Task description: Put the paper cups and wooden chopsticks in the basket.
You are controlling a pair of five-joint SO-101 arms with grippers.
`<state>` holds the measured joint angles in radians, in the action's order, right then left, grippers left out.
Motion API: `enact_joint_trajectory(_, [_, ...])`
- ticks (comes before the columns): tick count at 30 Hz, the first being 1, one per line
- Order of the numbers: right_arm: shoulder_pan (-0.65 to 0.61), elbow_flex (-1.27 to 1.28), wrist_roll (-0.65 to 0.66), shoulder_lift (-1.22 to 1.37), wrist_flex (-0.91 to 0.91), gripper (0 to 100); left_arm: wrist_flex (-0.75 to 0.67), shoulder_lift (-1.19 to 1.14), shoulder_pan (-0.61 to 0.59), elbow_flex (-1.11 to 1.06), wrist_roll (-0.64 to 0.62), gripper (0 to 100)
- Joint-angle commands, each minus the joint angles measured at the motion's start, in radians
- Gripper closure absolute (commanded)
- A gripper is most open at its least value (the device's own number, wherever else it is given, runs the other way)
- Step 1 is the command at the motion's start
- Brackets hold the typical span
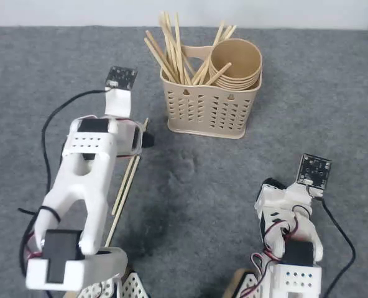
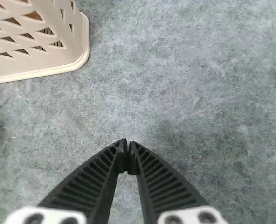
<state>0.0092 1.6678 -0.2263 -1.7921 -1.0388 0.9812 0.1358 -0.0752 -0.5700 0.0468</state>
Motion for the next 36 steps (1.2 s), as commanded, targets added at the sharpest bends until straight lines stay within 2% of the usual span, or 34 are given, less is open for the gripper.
enact_joint_trajectory(1, [0.012, 0.017, 0.025, -0.019, -0.007, 99.1, 0.005, -0.038, 0.015, 0.105, -0.012, 75])
enact_joint_trajectory(7, [0.012, 0.017, 0.025, -0.019, -0.007, 99.1, 0.011, -0.308, 0.028, 0.335, -0.011, 95])
enact_joint_trajectory(9, [0.012, 0.017, 0.025, -0.019, -0.007, 99.1, 0.012, -0.388, 0.028, 0.398, -0.009, 99])
enact_joint_trajectory(14, [0.012, 0.017, 0.025, -0.019, -0.007, 99.1, 0.012, -0.496, 0.029, 0.483, -0.009, 95])
enact_joint_trajectory(21, [0.012, 0.017, 0.026, -0.019, -0.005, 99.1, 0.051, -0.497, 0.048, 0.486, -0.009, 80])
enact_joint_trajectory(24, [0.012, 0.017, 0.026, -0.019, -0.005, 99.1, 0.060, -0.508, 0.057, 0.486, -0.009, 77])
enact_joint_trajectory(30, [0.010, 0.017, 0.026, -0.021, -0.007, 99.1, 0.017, -0.621, 0.055, 0.506, 0.017, 85])
enact_joint_trajectory(33, [0.010, 0.017, 0.026, -0.021, -0.007, 99.1, 0.097, -0.661, 0.052, 0.591, 0.021, 92])
enact_joint_trajectory(35, [0.010, 0.017, 0.026, -0.021, -0.007, 99.1, 0.098, -0.678, 0.052, 0.616, 0.021, 99])
enact_joint_trajectory(36, [0.010, 0.017, 0.026, -0.021, -0.007, 99.1, 0.104, -0.681, 0.052, 0.628, 0.021, 99])
